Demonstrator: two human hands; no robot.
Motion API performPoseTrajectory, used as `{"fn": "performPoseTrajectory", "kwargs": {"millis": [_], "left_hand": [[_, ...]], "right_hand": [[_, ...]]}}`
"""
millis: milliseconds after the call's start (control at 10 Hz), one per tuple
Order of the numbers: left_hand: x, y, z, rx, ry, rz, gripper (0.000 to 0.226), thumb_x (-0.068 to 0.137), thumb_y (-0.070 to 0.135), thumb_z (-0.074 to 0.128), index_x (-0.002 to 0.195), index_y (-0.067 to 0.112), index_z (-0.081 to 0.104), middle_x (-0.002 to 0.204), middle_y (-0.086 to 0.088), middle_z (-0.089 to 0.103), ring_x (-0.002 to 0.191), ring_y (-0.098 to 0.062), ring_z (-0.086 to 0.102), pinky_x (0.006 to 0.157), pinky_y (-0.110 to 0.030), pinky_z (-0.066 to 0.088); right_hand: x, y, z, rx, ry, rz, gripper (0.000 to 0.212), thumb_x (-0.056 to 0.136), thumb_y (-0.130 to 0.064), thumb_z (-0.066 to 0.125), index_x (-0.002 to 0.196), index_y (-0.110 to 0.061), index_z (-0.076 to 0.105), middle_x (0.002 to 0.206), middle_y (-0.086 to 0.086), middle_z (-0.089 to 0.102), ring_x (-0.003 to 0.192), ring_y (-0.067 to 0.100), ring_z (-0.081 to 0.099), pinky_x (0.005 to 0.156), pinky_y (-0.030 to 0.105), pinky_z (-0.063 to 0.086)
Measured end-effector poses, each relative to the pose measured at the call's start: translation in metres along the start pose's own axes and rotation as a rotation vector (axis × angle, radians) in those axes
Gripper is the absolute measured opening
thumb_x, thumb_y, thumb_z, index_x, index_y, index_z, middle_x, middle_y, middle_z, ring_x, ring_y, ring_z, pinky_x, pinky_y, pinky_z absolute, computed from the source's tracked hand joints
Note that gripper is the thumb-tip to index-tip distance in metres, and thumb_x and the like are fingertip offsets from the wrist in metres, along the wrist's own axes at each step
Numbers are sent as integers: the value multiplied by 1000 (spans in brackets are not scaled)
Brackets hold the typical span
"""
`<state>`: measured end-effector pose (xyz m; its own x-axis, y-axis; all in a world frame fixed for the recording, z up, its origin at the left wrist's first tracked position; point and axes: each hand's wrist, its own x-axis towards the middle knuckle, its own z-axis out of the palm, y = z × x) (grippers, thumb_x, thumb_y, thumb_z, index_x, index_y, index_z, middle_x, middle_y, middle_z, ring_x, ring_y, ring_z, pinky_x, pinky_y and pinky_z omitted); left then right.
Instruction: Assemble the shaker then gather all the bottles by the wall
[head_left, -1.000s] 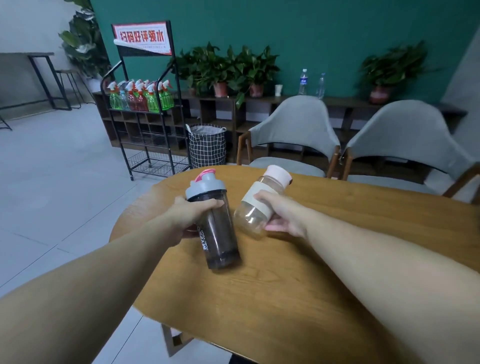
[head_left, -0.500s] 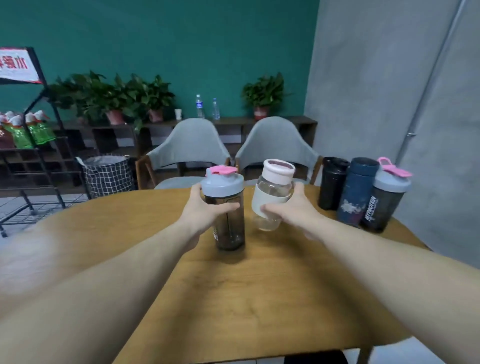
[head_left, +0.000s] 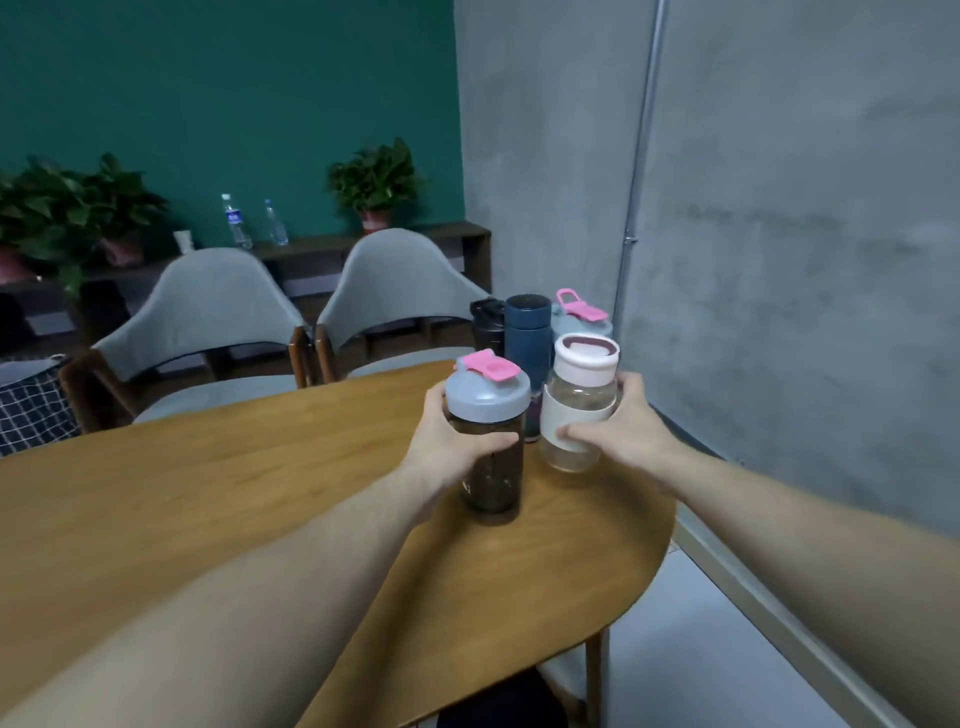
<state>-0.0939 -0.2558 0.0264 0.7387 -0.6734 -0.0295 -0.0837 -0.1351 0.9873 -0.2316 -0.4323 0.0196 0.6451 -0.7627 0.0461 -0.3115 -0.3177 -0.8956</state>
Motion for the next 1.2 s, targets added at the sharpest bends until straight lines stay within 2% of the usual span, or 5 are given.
{"fn": "performPoseTrajectory", "kwargs": {"millis": [500, 800, 1000, 1100, 1200], "left_hand": [[47, -3, 83, 21, 13, 47, 99, 72, 8, 90, 148, 27, 30, 112, 20, 52, 112, -11, 50, 95, -29, 43], [59, -7, 100, 28, 54, 47, 100, 72, 6, 90, 147, 26, 29, 112, 19, 50, 114, -12, 50, 95, -28, 42], [56, -4, 93, 100, 42, -48, 120, 65, 16, 96, 156, 27, 18, 154, -4, 38, 140, -27, 41, 111, -44, 40], [43, 1, 84, 165, 65, -90, 120, 68, 18, 94, 158, 30, 14, 162, -10, 28, 144, -33, 37, 114, -52, 40], [33, 3, 65, 179, 102, -95, 113, 71, 23, 92, 156, 33, 18, 162, -10, 27, 140, -34, 41, 109, -56, 45]], "right_hand": [[43, 55, -35, 15, -9, 73, 88, 72, -8, 86, 140, -18, 31, 112, -1, 58, 101, 18, 58, 83, 27, 42], [50, 68, -35, 56, -59, 111, 93, 73, -9, 86, 145, -20, 26, 119, 2, 60, 105, 18, 59, 83, 27, 45], [43, 63, -41, 11, -114, 187, 122, 69, -20, 91, 158, -27, 7, 145, 8, 50, 128, 27, 51, 98, 34, 42], [24, 51, -50, -61, -94, 250, 107, 76, -21, 86, 155, -20, 15, 141, 13, 49, 119, 26, 51, 89, 32, 40], [8, 42, -53, -131, -68, 245, 72, 78, -23, 83, 131, -18, 35, 112, 8, 55, 92, 19, 53, 75, 33, 45]]}}
